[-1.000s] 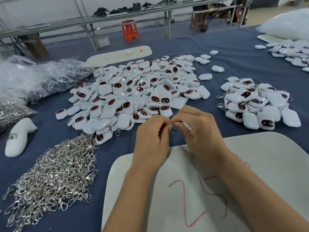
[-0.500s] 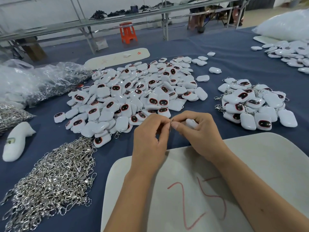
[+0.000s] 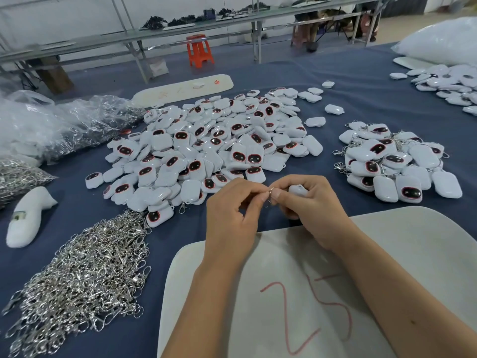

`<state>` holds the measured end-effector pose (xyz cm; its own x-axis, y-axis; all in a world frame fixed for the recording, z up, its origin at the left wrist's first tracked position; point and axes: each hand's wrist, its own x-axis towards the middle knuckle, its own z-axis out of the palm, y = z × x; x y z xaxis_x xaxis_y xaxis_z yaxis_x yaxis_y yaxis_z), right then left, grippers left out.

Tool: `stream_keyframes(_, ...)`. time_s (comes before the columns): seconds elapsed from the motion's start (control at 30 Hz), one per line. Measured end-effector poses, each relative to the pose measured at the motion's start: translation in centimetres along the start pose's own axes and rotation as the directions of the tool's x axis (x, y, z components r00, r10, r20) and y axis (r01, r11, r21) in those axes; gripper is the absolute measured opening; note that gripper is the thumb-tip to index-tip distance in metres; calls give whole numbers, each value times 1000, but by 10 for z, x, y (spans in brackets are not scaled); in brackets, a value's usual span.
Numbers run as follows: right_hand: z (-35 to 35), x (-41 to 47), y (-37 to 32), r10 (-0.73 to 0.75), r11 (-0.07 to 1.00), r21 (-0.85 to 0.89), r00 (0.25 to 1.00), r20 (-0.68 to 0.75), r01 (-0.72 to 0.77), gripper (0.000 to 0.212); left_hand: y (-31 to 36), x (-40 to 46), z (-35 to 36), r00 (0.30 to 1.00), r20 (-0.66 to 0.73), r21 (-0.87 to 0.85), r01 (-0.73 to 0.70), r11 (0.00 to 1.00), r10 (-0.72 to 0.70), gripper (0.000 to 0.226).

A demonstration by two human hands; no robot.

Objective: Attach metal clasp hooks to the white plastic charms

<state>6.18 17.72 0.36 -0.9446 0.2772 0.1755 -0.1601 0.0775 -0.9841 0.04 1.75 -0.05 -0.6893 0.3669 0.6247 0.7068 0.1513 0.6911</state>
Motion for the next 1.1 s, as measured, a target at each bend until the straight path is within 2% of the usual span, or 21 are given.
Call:
stream_keyframes(0.13,-2,0,-1,63,998,12,997,38,-64,12,0,1,0,999,42,45,-10,999,8,12)
stream_keyframes(0.3,-3,1,-1,70,996,-65,996,57,-66,16,-1,0,-3,993,120,82,6,997,-16,14)
stream_keyframes(0.5,-4,4,-2,124,986,-122,990,71,-114,10,3,2,-5,977,208,156,-70,985,37,14)
stream_keyframes(0.67,-5,5,-2,162,975,-165,984,76,-147,12,5,3,-7,969,239,195,-105,975,57,15)
stream_keyframes(0.87,-5,5,-5,180,972,-171,980,89,-163,13,4,2,-2,971,240,194,-69,979,21,19)
stream_keyframes(0.97,-2,3,-3,101,971,-222,994,35,-91,9,2,-1,2,982,171,189,47,981,-80,19)
stream_keyframes(1.03,1,1,-2,-54,948,-315,998,-28,43,13,0,-2,3,982,144,184,98,978,-126,22)
stream_keyframes(1.1,3,0,-1,-224,885,-422,975,-18,195,13,0,-2,3,982,127,183,117,976,-141,23)
